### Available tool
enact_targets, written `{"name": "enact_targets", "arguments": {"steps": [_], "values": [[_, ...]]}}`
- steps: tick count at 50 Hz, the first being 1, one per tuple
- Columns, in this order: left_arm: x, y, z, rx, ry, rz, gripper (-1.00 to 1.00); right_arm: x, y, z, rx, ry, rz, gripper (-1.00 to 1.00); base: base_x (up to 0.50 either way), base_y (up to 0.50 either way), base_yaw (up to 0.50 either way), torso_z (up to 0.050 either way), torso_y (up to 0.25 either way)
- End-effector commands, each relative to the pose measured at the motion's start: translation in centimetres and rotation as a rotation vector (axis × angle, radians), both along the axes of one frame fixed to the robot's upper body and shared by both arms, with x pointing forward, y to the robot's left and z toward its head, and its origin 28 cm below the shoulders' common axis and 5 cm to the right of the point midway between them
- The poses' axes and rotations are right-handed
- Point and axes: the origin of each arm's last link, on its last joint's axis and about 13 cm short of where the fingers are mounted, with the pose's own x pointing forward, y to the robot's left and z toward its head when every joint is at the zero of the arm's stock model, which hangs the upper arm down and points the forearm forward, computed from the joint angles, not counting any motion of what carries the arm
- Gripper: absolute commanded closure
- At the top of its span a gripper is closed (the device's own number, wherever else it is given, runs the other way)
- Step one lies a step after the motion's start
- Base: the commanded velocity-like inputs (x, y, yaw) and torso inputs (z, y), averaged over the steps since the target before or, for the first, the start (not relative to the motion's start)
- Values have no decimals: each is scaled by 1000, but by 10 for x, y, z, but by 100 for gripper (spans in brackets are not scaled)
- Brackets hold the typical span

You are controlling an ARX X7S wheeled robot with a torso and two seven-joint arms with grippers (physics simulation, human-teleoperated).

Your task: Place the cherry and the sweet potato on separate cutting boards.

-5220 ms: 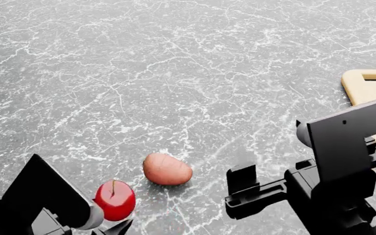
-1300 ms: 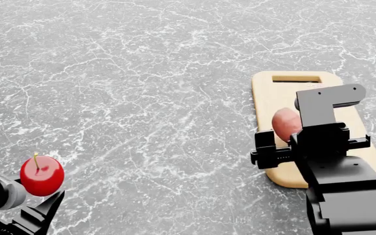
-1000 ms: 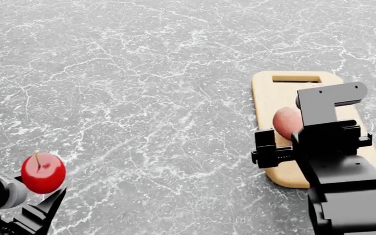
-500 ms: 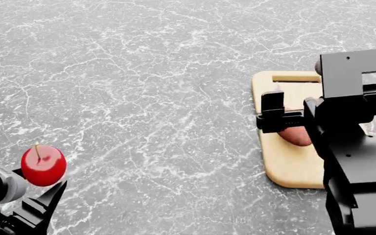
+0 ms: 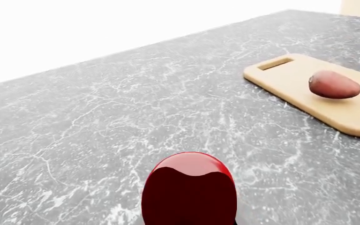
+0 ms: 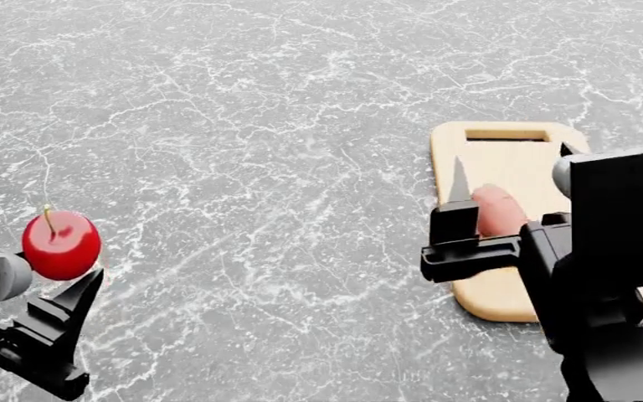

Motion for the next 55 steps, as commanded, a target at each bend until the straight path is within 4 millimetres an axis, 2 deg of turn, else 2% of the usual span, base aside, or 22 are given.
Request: {"name": "enact_targets", "arguments": {"steps": [1, 13, 39, 40, 41, 47, 50, 52, 53, 55], "values": [[6, 1, 8, -77, -51, -3, 100, -40, 8, -2, 13, -25, 47, -100, 0, 0, 0, 0, 0], [2, 6, 12, -65, -59, 23, 100, -42, 3, -2, 22, -4, 31, -100, 0, 0, 0, 0, 0], [0, 9, 14, -57, -58, 40, 100, -39, 3, -3, 15, 8, 32, -100, 0, 335, 0, 0, 0], [5, 22, 42, -22, -75, 57, 100, -38, 4, -5, 16, 17, 42, -100, 0, 340, 0, 0, 0], [7, 22, 51, -20, -90, 58, 100, -38, 4, -5, 16, 20, 45, -100, 0, 340, 0, 0, 0], [12, 21, 60, 4, -67, 48, 100, -36, 5, -6, 14, 21, 49, -100, 0, 337, 0, 0, 0], [15, 19, 56, 10, -63, 57, 100, -35, 3, -5, 15, 17, 44, -100, 0, 339, 0, 0, 0], [13, 24, 56, 8, -58, 64, 100, -35, 4, -6, 15, 17, 44, -100, 0, 338, 0, 0, 0], [16, 19, 52, 8, -53, 66, 100, -35, 4, -6, 16, 17, 44, -100, 0, 340, 0, 0, 0], [13, 26, 52, 4, -47, 73, 100, -35, 4, -6, 15, 17, 45, -100, 0, 336, 0, 0, 0]]}}
